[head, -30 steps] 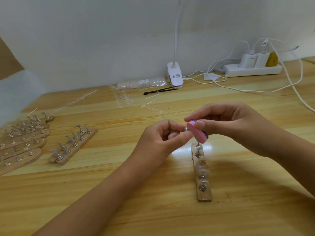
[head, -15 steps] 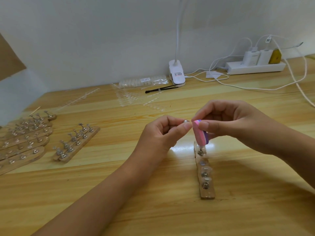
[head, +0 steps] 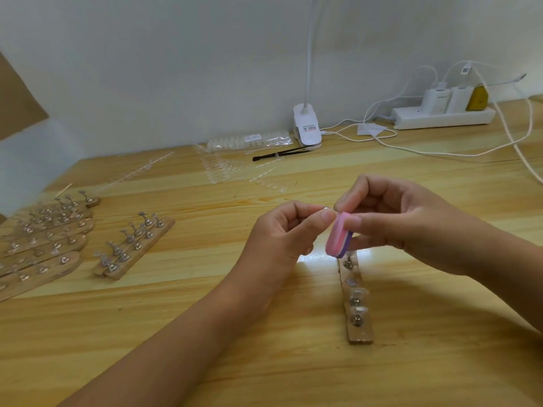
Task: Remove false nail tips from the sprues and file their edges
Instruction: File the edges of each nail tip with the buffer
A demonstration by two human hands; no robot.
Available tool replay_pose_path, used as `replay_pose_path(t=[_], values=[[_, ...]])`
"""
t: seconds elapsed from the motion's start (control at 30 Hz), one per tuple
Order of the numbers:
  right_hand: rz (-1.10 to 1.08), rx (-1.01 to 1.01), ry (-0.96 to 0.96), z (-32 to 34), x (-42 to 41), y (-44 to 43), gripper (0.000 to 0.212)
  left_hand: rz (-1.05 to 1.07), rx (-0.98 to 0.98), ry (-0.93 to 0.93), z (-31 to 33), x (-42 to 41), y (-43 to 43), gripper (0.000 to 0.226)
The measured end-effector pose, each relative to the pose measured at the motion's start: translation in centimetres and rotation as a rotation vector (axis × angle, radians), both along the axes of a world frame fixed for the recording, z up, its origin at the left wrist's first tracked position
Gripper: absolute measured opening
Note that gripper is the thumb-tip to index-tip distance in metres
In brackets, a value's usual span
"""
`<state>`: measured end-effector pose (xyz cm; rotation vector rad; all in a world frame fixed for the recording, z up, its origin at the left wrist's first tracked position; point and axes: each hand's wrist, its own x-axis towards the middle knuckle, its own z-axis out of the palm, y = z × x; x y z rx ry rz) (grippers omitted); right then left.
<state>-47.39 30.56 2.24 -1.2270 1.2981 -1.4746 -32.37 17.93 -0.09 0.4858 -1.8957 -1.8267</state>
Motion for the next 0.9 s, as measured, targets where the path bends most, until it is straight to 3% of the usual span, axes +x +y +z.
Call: replay_pose_path(t=[0.17, 0.27, 0.43, 0.53, 0.67, 0.8, 0.9], values=[[-0.189, -0.115, -0.095, 0.08, 0.23, -0.29, 0.028, 0.013, 0.037, 0.014, 0.01, -0.07, -0.24, 0.020], [-0.078, -0.049, -0.025, -0.17, 0.45, -0.22, 0.027, 0.003, 0.026, 0.013, -0.09, -0.01, -0.20, 0.019], [-0.209, -0.101, 0.006, -0.02, 0.14, -0.21, 0.026, 0.002, 0.022, 0.010, -0.15, -0.03, -0.22, 0.022], [-0.097, -0.032, 0.053, -0.14, 0.18, -0.21, 0.020, -0.003, 0.014, 0.009, -0.14, -0.02, -0.08, 0.024], [-0.168, -0.093, -0.013, -0.13, 0.02, -0.19, 0.020, 0.005, 0.014, 0.008, -0.13, 0.04, -0.30, 0.025], [-0.029, -0.014, 0.020, -0.15, 0.34, -0.16, 0.023, 0.013, 0.020, 0.013, -0.15, 0.06, -0.32, 0.014], [-0.149, -0.083, -0.027, -0.09, 0.26, -0.22, 0.024, 0.017, 0.036, 0.023, -0.16, 0.04, -0.57, 0.011]])
